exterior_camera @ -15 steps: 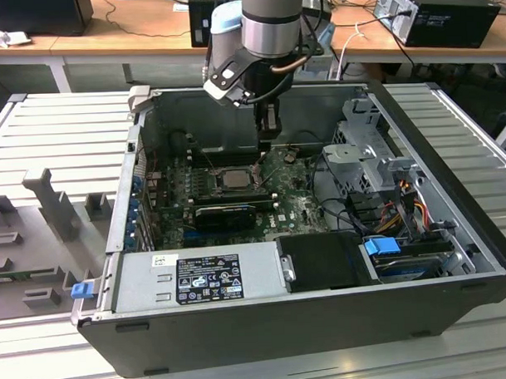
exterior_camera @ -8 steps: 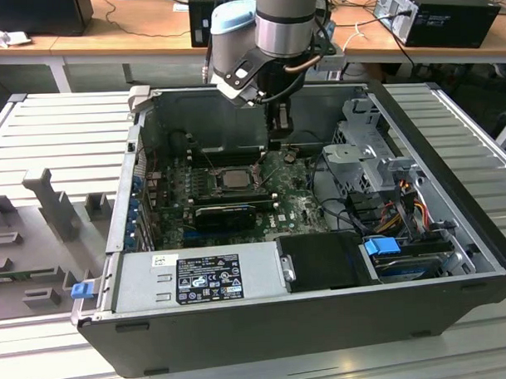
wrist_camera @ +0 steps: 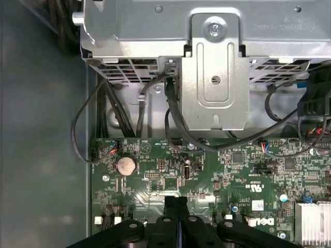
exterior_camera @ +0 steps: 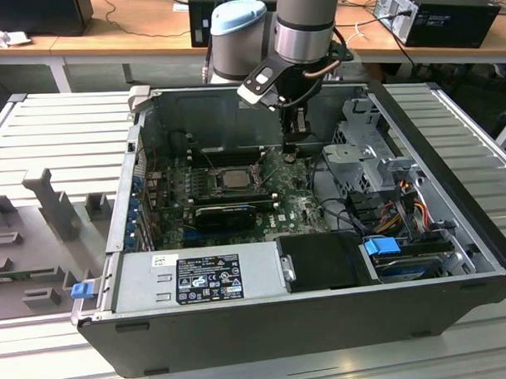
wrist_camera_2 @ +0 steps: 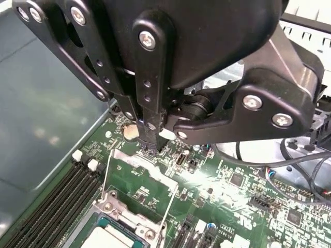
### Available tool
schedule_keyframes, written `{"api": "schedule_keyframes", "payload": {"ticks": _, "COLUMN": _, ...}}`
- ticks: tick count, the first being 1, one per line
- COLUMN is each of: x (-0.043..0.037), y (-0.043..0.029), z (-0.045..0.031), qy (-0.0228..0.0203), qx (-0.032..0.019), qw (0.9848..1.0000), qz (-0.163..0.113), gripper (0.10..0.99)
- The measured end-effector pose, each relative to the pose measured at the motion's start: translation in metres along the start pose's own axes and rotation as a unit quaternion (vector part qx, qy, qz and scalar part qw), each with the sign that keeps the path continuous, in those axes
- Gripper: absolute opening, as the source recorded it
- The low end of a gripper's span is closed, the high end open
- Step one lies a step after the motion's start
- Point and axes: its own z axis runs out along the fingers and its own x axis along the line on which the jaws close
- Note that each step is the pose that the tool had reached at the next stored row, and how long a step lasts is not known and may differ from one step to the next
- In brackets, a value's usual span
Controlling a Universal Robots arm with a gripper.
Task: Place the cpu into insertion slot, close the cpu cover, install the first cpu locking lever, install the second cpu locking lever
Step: 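Close the cpu cover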
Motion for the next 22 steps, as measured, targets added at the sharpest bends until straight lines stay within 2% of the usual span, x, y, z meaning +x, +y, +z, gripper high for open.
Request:
{"api": "schedule_keyframes", "payload": {"ticks": 3, "x": -0.0001, "y": -0.0003, "z": 0.0104, "qy": 0.0001, "qx": 0.0000, "qw": 1.0000, "qz": -0.003, "gripper": 0.106}}
{"api": "schedule_keyframes", "payload": {"ticks": 4, "x": -0.0002, "y": -0.0033, "z": 0.0129, "qy": 0.0001, "qx": 0.0000, "qw": 1.0000, "qz": -0.007, "gripper": 0.106}}
{"api": "schedule_keyframes", "payload": {"ticks": 5, "x": -0.0002, "y": -0.0082, "z": 0.0131, "qy": 0.0001, "qx": 0.0000, "qw": 1.0000, "qz": -0.007, "gripper": 0.106}}
{"api": "schedule_keyframes", "payload": {"ticks": 14, "x": -0.0005, "y": -0.0291, "z": 0.0127, "qy": 0.0002, "qx": 0.0000, "qw": 1.0000, "qz": -0.007, "gripper": 0.106}}
{"api": "schedule_keyframes", "payload": {"ticks": 22, "x": -0.0006, "y": -0.0395, "z": 0.0124, "qy": 0.0002, "qx": 0.0000, "qw": 1.0000, "qz": -0.007, "gripper": 0.106}}
